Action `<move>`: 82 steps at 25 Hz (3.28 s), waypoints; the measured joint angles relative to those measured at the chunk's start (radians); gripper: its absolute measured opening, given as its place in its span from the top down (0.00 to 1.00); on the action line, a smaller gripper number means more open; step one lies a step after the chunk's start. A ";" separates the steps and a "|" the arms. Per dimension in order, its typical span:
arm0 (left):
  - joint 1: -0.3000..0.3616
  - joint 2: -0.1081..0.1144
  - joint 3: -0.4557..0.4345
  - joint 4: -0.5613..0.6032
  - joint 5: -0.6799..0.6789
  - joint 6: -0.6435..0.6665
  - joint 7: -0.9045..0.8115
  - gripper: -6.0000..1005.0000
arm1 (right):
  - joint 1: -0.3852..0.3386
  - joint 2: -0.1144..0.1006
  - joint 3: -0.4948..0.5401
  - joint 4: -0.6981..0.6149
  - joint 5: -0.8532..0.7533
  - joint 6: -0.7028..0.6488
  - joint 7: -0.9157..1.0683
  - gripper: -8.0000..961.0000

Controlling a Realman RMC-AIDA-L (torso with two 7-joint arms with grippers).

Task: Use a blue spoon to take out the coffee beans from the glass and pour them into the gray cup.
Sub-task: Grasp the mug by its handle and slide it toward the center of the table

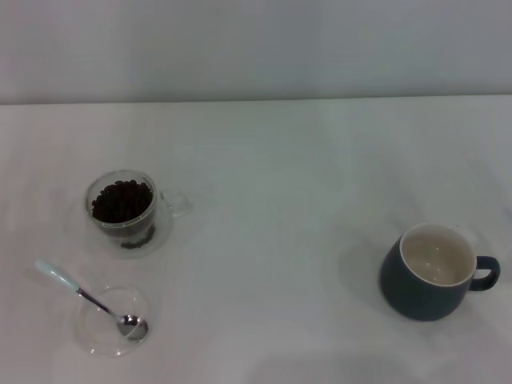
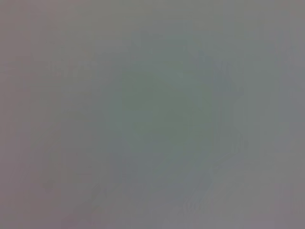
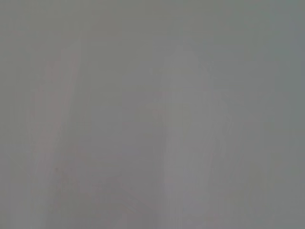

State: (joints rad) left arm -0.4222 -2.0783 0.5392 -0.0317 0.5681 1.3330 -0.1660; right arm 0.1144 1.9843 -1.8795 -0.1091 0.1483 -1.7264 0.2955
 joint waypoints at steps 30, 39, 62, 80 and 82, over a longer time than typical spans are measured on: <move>0.025 0.000 0.001 0.012 0.002 0.010 -0.091 0.12 | -0.024 0.034 -0.035 0.140 -0.152 0.297 0.113 0.29; 0.023 0.000 0.001 0.012 0.003 0.010 -0.095 0.12 | -0.023 0.034 -0.033 0.073 -0.153 0.368 0.089 0.30; 0.016 0.001 0.001 0.017 0.002 -0.001 -0.087 0.11 | -0.015 0.035 -0.072 0.034 -0.152 0.358 0.100 0.60; 0.032 0.000 0.001 0.018 0.003 0.004 -0.087 0.11 | -0.014 0.038 -0.202 -0.090 -0.150 0.383 0.114 0.79; 0.035 0.000 0.001 0.018 0.003 0.005 -0.087 0.11 | -0.013 0.039 -0.224 -0.129 -0.148 0.415 0.116 0.79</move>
State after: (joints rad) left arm -0.3877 -2.0788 0.5399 -0.0138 0.5706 1.3378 -0.2535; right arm 0.1017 2.0228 -2.1039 -0.2379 0.0002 -1.3110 0.4114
